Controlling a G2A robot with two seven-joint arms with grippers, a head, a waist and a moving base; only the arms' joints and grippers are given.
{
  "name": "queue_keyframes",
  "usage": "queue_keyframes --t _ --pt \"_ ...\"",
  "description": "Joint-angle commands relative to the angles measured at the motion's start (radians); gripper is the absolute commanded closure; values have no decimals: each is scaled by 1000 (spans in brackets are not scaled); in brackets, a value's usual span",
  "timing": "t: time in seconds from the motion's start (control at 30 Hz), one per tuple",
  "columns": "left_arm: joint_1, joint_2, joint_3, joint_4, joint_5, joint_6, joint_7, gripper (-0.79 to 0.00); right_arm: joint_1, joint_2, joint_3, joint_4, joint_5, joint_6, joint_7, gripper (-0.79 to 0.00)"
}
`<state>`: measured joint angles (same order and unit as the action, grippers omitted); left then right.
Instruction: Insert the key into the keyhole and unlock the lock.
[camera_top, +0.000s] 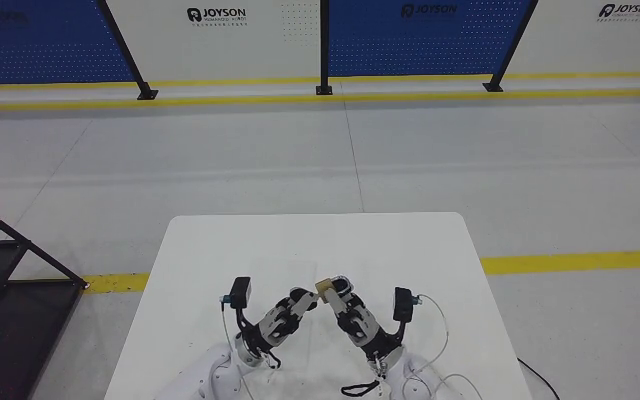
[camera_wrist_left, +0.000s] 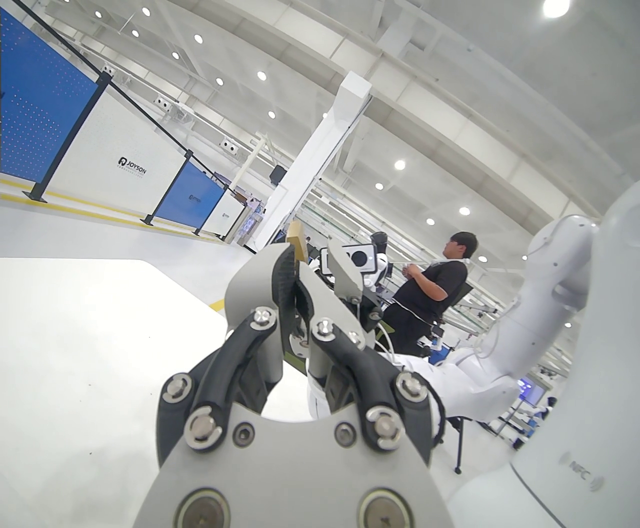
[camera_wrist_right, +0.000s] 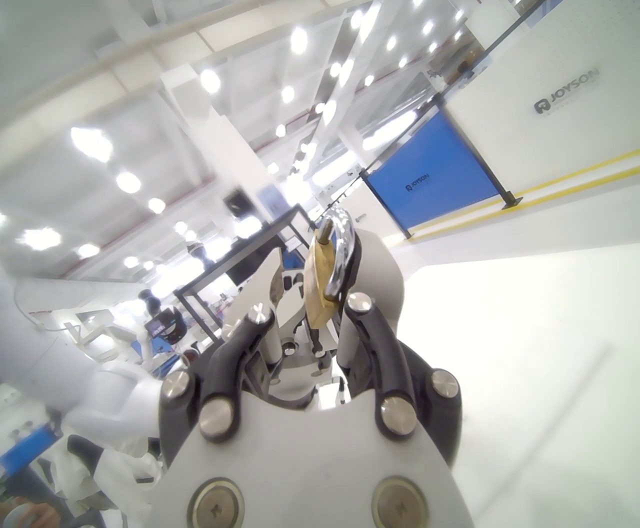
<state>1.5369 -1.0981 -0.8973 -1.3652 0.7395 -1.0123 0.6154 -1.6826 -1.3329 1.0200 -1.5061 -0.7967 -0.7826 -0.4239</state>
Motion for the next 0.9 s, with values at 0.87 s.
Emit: queue_keyframes --t 0.87 --pt "0 6 10 6 6 0 10 -237 -9 13 21 -16 47 9 55 0"
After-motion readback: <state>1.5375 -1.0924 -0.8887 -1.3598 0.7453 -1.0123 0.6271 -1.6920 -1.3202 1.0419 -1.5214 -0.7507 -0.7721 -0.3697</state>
